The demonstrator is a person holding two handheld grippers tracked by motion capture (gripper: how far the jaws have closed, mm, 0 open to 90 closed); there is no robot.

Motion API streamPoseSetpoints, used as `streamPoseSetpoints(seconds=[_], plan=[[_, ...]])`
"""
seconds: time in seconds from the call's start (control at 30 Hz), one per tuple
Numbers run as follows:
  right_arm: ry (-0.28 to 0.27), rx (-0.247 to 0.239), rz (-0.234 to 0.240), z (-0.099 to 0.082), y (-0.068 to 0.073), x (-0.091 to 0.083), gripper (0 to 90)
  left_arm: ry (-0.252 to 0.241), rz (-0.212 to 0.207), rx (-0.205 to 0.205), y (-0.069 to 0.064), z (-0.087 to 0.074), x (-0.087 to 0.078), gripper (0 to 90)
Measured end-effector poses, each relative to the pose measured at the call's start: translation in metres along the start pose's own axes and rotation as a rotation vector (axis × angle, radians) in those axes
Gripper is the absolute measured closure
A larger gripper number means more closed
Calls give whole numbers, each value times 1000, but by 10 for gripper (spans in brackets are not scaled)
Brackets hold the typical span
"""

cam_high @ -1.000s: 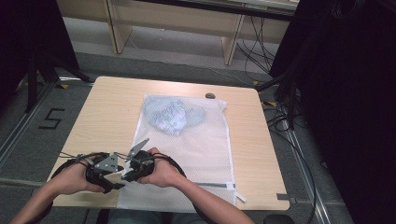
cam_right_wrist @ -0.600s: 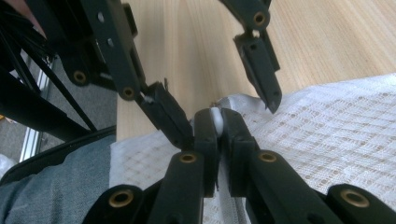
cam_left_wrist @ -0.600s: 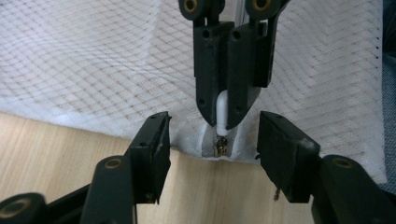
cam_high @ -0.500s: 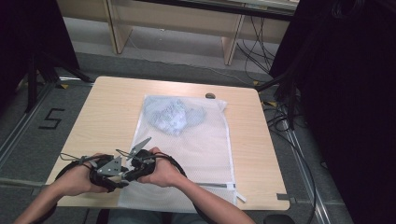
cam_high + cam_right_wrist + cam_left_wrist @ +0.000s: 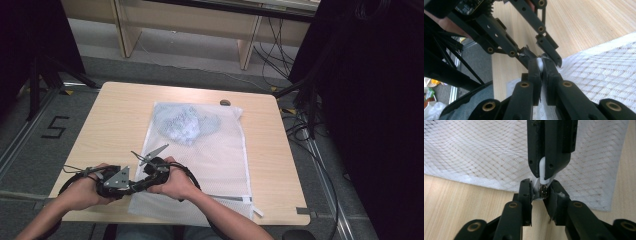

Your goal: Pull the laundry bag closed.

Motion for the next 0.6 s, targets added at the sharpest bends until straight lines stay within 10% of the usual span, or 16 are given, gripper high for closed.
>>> streamPoseSetpoints(seconds=[0.6], plan=[[-28,123,-1,-3,8,-1,871,-1,1,31,-3,-2,-3,814]])
Point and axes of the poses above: each handheld gripper's, and its own axes: x roughly forward along the jaws, z roughly out of its top, y roughly to its left, the point moved 6 cm from there along x, roughly forward along the jaws, and after that the axes turned 8 degrees about y, right-handed, at the moved point
